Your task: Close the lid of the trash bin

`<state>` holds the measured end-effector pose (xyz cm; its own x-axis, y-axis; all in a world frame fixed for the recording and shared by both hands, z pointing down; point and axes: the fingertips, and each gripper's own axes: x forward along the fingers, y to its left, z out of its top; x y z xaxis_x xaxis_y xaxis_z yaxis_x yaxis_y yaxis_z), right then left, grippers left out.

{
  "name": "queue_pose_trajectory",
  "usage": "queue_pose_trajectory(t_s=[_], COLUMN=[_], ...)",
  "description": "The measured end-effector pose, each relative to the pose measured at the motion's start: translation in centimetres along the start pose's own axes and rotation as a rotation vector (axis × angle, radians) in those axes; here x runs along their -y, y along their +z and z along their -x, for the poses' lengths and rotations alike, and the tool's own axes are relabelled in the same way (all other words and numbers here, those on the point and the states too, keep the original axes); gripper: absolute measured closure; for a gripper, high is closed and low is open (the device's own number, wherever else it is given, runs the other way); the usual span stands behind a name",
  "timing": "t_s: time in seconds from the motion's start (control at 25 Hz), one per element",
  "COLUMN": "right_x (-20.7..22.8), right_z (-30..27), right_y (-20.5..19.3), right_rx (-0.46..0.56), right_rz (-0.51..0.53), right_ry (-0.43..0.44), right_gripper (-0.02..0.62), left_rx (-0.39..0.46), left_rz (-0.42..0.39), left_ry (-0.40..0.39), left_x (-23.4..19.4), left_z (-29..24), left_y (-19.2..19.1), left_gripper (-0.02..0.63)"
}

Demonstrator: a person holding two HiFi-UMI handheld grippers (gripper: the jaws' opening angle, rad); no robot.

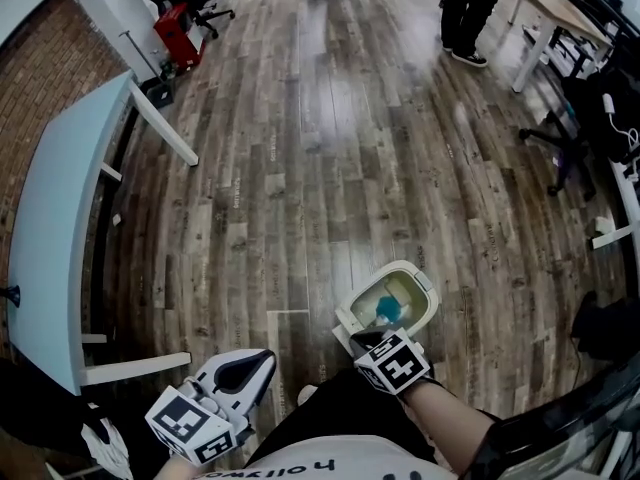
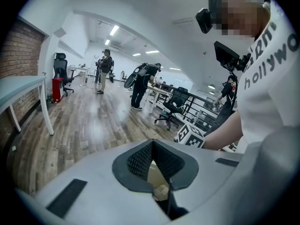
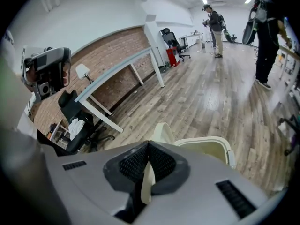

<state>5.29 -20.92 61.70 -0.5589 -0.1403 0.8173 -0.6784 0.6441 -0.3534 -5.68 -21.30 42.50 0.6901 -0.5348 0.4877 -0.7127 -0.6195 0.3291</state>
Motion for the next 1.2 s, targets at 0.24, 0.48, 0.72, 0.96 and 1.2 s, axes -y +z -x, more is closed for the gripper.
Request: queue_pose_trajectory(t_s=[0.24,0.48,0.72,0.96,1.2], right_x=[2.9,6.8,10.5,14.0,17.8], right_z=[0.9,1.8,2.1,2.0,1.3], right_y=[-0.5,-0.6,-0.9,-1.8,-2.9], right_rx=[-0.052,-0.057,-0.028,-0.044,-0.083], right_rz=[0.101,0.054,0.002,-0.020,-0.040], right_ry=[-0.102,-0.145,-0.142,-0.140,-0.166], right_gripper=[0.586,0.586,0.586,0.586,0.586], left_rx=[-0.001,-0.001,-0.004,-0.020,-0.010], left_rz=[0.021,0.038,0.061,0.089,0.114], left_ry=[0.005,0.010,0.025,0.036,0.042], left_x=[0.3,0.4,0.6,0.3,-0.4], left_z=[-1.0,-2.1,-3.6,-4.6,-6.2], left_y=[0.0,0.0,-0.2,-0.7,-1.0], left_gripper=[0.601,0.601,0.601,0.601,0.601])
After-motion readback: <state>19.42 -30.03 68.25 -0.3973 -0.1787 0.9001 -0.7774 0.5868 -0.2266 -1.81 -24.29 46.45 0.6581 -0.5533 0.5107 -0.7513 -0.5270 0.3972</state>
